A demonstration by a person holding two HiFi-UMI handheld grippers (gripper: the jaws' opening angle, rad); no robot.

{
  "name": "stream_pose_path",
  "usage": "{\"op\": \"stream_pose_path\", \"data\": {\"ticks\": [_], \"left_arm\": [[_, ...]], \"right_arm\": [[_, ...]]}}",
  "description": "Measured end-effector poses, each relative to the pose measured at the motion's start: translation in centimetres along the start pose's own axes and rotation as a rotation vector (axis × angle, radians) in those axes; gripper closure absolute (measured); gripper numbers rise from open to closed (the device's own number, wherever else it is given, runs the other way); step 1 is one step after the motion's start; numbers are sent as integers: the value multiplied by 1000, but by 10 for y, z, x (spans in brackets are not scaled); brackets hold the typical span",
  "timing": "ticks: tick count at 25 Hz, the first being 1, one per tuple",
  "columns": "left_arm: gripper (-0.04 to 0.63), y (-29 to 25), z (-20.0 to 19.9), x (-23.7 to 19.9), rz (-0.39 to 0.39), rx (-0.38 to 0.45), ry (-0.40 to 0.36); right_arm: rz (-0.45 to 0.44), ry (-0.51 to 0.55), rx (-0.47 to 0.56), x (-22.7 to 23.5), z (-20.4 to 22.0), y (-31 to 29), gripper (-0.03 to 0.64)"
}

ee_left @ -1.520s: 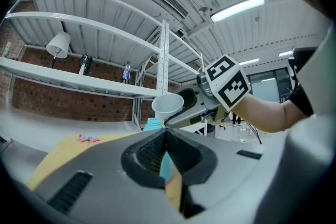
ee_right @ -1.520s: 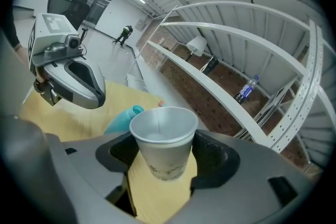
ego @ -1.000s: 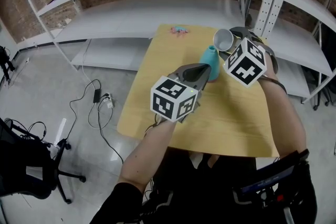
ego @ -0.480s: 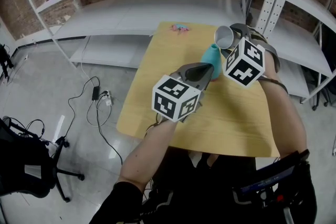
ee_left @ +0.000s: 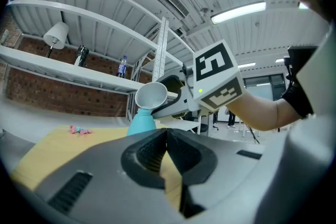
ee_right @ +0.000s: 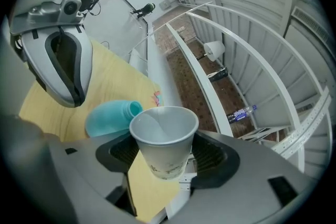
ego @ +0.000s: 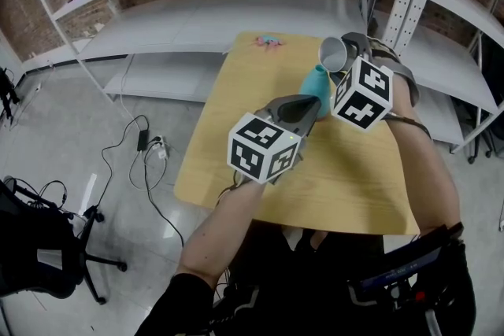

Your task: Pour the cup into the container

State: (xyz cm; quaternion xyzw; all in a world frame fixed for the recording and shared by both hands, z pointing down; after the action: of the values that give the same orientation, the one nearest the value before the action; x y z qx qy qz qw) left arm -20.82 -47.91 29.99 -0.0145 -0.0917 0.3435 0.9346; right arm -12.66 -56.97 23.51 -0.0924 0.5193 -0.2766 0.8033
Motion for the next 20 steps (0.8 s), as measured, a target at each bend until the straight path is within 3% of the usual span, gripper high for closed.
{"op": "stream_pose_path", "data": {"ticks": [20], "left_arm": [[597, 1, 0, -1, 1, 0, -1]], "right_arm": [[18, 75, -17, -1, -4, 0, 301]]}}
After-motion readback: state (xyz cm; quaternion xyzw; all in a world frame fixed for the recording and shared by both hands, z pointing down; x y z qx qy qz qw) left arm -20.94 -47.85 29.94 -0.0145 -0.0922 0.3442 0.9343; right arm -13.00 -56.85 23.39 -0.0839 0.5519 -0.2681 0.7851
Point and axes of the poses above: the fingertips, and each gripper's own axes: y backward along the fingers, x to its right, z out of its underside, the point moved 7 cm from there along y, backward along the fingers, and after that the axes turned 12 degrees about -y, right-handed, at the moved point
